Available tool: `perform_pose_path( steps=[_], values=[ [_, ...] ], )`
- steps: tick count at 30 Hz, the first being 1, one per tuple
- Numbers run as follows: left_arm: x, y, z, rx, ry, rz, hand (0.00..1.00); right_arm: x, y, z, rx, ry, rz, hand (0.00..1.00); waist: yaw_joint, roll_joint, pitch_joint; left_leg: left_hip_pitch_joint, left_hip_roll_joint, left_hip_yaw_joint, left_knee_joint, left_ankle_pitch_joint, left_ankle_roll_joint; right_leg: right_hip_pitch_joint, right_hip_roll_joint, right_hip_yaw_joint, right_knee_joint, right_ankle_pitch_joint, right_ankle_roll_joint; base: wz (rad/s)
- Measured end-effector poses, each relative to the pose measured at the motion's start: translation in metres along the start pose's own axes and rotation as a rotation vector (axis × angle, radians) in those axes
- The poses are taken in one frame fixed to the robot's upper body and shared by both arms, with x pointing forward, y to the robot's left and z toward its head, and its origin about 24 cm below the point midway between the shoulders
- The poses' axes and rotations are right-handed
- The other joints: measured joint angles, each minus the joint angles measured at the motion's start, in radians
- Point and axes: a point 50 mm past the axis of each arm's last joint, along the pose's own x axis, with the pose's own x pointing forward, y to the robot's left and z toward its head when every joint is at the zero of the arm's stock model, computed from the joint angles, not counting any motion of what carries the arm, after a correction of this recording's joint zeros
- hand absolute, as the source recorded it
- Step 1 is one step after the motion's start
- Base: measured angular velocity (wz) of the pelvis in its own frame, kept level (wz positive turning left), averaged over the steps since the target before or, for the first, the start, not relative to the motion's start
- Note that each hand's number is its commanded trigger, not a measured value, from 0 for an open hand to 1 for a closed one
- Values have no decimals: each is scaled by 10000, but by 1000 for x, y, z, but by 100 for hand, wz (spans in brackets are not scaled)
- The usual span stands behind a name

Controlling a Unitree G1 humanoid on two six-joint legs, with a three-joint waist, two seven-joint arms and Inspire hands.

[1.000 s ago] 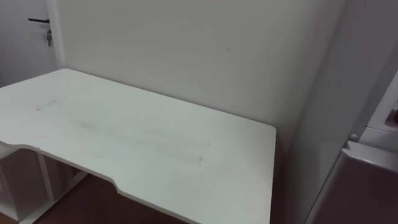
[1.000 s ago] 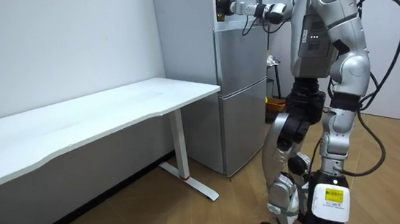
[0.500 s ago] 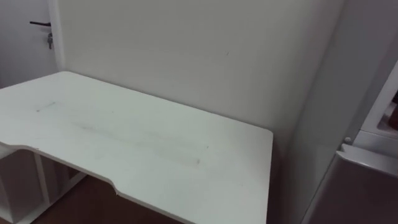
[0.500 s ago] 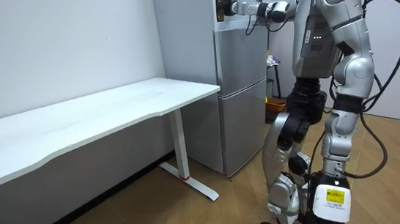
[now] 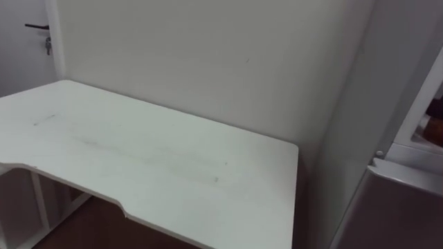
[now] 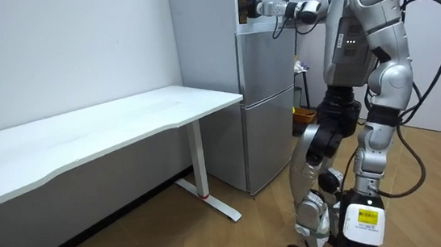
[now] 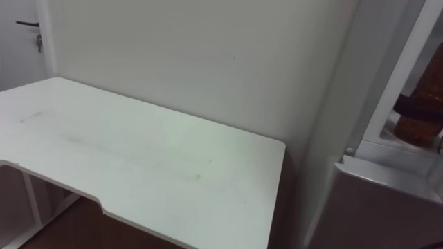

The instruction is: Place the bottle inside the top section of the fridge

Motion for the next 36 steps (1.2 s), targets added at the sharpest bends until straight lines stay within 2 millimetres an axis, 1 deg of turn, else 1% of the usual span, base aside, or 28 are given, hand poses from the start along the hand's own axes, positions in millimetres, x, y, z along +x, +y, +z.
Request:
perform_pose_path(
  steps=[5, 6, 8, 10, 14, 15, 16, 18, 21, 22, 23, 25, 26, 28, 32, 33, 36],
  values=[
    [0, 0, 4, -347, -151, 207, 0, 0, -1, 0, 15, -45, -234, 0, -29, -18, 12, -1, 0, 25, -17, 0, -2, -4, -20, 4, -18, -4, -3, 0],
    [0, 0, 4, -346, -145, 222, 0, 0, -1, 1, 27, -70, -309, 0, -37, -35, 22, -5, -3, 40, -18, 1, -2, -5, -19, 15, -39, -13, -16, 0],
    [0, 0, 4, -356, -142, 272, 0, -1, -1, 3, -111, -208, -407, 0, -95, -97, 10, -48, -8, 40, -22, 3, -3, -14, -31, 18, -145, -16, -44, 0],
    [0, -1, 5, -324, -149, 350, 0, -3, 2, 9, -525, -687, -626, 0, -183, -174, -26, -53, -7, 40, -25, 2, -4, -32, -38, -7, -159, -25, -43, 2],
    [-1, -6, 3, -173, -88, 188, 0, -9, 11, 23, -666, -1492, -655, 0, -296, -188, -36, -14, 13, 113, -75, 3, -5, -39, -37, 28, -157, -26, -42, -4],
    [-1, -8, 3, -176, -95, 160, 0, -11, 14, 28, -675, -1787, -609, 0, -392, -181, -34, -20, 20, 117, -85, 2, -6, -61, -36, 35, -156, -25, -42, 0],
    [-1, -9, 3, -189, -99, 137, 0, -15, 18, 34, -615, -2107, -448, 0, -487, -153, -28, -24, 24, 118, -97, 1, -7, -77, -37, 34, -152, -24, -43, 0],
    [-1, -9, 5, -208, -160, 133, 0, -22, 21, 40, -730, -2676, -209, 0, -572, -105, -32, -19, 28, 128, -139, 0, -9, -87, -43, 19, -140, -23, -42, -2],
    [-1, -9, 7, -444, -170, 103, 0, -32, 23, 39, -703, -3057, 215, 0, -598, -30, -77, 99, 37, 222, -280, 2, -11, -33, -57, 39, -139, -22, -39, -8],
    [0, -10, 8, -509, -164, 84, 0, -33, 23, 39, -707, -3095, 287, 0, -619, -8, -76, 170, 45, 270, -322, 2, -11, 5, -59, 59, -140, -22, -38, -16],
    [0, -11, 11, -595, -225, 38, 0, -35, 24, 38, -681, -3153, 379, 0, -633, 37, -50, 272, 48, 325, -394, 2, -11, 47, -66, 100, -144, -21, -37, -17],
    [0, -15, 16, -527, -389, -91, 0, -38, 27, 38, -586, -3215, 559, 0, -658, 120, -49, 410, 48, 404, -466, 2, -9, 110, -70, 232, -146, -22, -36, -15],
    [0, -16, 17, -565, -402, -116, 0, -38, 27, 38, -576, -3224, 592, 0, -670, 137, -36, 460, 48, 429, -502, 1, -9, 132, -69, 273, -144, -22, -35, -13],
    [0, -18, 18, -662, -414, -181, 0, -39, 28, 37, -507, -3290, 707, 0, -763, 153, -41, 538, 54, 488, -548, -2, -5, 160, -75, 286, -144, -23, -33, -9],
    [0, -19, 19, -904, -337, -264, 0, -44, 30, 43, -261, -3575, 880, 0, -821, 186, -55, 537, 82, 610, -559, -7, 0, 77, -79, 312, -139, -18, -34, -11],
    [0, -19, 18, -917, -328, -269, 0, -46, 28, 46, -46, -3713, 897, 0, -867, 197, -85, 535, 81, 620, -558, -6, 1, -3, -77, 345, -139, -11, -32, -5],
    [-1, -21, 13, -966, -174, -282, 0, -59, 26, 55, 639, -4397, 963, 0, -864, 298, -68, 612, 89, 709, -624, -5, 3, -6, -46, 560, -144, 1, -24, -10]
  ],
)
